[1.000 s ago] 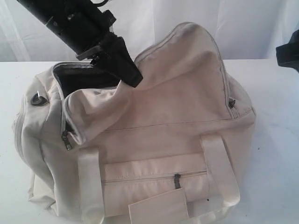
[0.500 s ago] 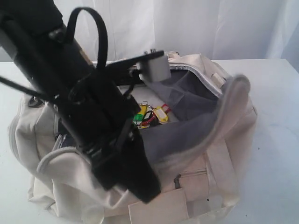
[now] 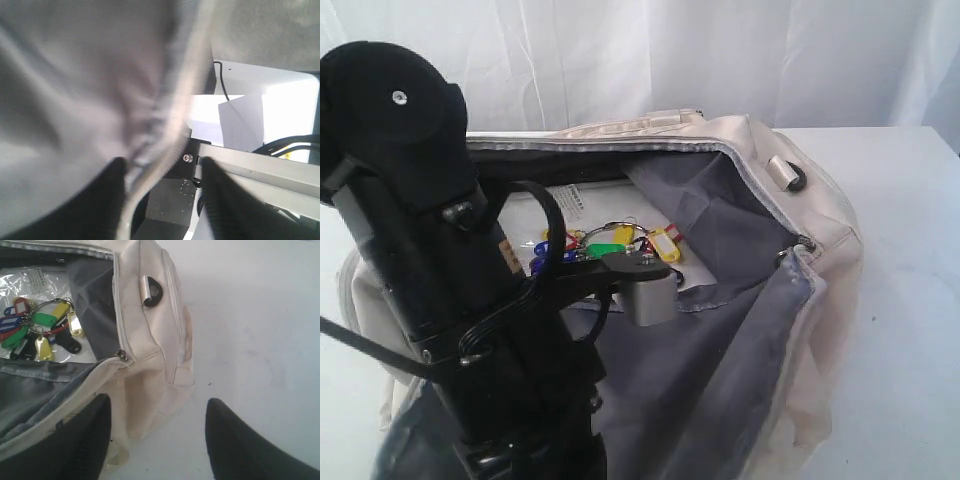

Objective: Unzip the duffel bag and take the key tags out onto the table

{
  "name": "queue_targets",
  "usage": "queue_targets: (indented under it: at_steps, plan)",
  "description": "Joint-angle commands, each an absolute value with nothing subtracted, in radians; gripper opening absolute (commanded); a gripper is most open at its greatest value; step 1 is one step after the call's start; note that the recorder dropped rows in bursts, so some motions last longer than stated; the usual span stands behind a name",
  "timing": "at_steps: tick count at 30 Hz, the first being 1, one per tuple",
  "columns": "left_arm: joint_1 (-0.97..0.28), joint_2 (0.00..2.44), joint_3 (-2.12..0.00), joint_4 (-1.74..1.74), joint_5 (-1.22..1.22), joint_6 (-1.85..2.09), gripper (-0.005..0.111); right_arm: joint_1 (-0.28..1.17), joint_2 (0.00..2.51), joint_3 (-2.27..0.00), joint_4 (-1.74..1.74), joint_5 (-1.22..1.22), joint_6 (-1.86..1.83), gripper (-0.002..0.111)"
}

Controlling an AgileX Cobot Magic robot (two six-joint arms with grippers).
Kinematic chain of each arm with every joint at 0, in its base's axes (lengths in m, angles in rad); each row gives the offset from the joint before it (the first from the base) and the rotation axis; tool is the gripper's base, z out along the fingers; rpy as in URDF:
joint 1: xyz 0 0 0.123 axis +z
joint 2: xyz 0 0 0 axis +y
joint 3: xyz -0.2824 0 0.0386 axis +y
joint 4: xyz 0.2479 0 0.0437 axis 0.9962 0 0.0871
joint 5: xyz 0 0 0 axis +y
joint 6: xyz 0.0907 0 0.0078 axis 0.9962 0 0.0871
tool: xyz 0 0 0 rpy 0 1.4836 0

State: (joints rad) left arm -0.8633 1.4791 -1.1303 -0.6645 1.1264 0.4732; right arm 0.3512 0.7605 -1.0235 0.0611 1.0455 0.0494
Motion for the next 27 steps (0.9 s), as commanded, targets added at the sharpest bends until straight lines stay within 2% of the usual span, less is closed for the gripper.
queue_targets:
  at_steps: [1, 8, 12, 16, 17, 18, 19, 21, 27]
  plan:
    - [-0.870, 1.466, -1.143, -0.700, 1.169, 0.470, 0.075, 0.346, 0.735, -1.025, 0.090, 1.067, 0.046, 0.053]
    - [-0.870, 1.465, -1.296, -0.674, 1.221, 0.470, 0.078, 0.346, 0.712, -1.025, 0.092, 1.115, 0.046, 0.053]
    - [-0.869, 1.435, -1.396, -0.448, 1.221, 0.416, 0.073, 0.346, 0.707, -1.025, 0.116, 1.138, 0.046, 0.053]
    - [-0.869, 1.378, -1.452, -0.073, 1.221, 0.245, 0.053, 0.346, 0.707, -1.025, 0.216, 1.141, -0.011, 0.053]
    - [-0.869, 1.331, -1.454, 0.174, 1.221, 0.094, 0.037, 0.346, 0.707, -1.025, 0.305, 1.141, -0.101, 0.053]
    - [-0.869, 1.306, -1.454, 0.268, 1.221, 0.028, 0.029, 0.346, 0.707, -1.025, 0.338, 1.141, -0.127, 0.053]
    - [-0.869, 1.240, -1.437, 0.460, 1.221, -0.090, 0.014, 0.346, 0.707, -1.025, 0.401, 1.139, -0.159, 0.053]
    - [-0.869, 1.130, -1.385, 0.560, 1.221, -0.143, 0.000, 0.346, 0.711, -1.025, 0.422, 1.118, -0.160, 0.053]
    - [-0.869, 0.873, -1.105, 0.646, 1.167, -0.200, 0.000, 0.348, 0.855, -1.025, 0.636, 1.083, -0.309, 0.042]
